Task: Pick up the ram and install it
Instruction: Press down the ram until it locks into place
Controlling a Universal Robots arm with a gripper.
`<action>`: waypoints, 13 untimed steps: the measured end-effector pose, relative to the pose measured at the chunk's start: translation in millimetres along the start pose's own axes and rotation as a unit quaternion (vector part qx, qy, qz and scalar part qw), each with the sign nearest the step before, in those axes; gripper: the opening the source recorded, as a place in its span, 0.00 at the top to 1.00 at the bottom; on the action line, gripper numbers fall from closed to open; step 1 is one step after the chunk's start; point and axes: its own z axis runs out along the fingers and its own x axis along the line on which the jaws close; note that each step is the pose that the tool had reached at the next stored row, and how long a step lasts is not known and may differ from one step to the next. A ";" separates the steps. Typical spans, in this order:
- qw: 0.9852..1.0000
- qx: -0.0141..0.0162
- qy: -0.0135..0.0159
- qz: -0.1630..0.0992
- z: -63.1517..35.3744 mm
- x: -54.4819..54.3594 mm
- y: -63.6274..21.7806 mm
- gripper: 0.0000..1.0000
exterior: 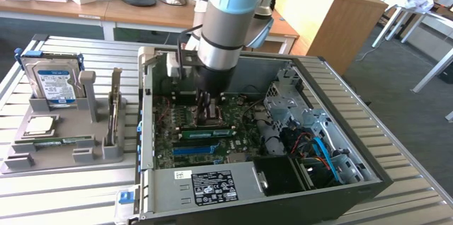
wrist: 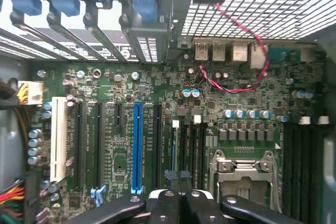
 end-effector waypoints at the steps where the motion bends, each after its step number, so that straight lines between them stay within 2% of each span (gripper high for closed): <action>1: 1.000 0.000 0.000 0.000 -3.3 -0.1 0.0 0.90; 13: 1.000 -0.001 0.000 0.000 -40.3 -1.1 0.8 0.90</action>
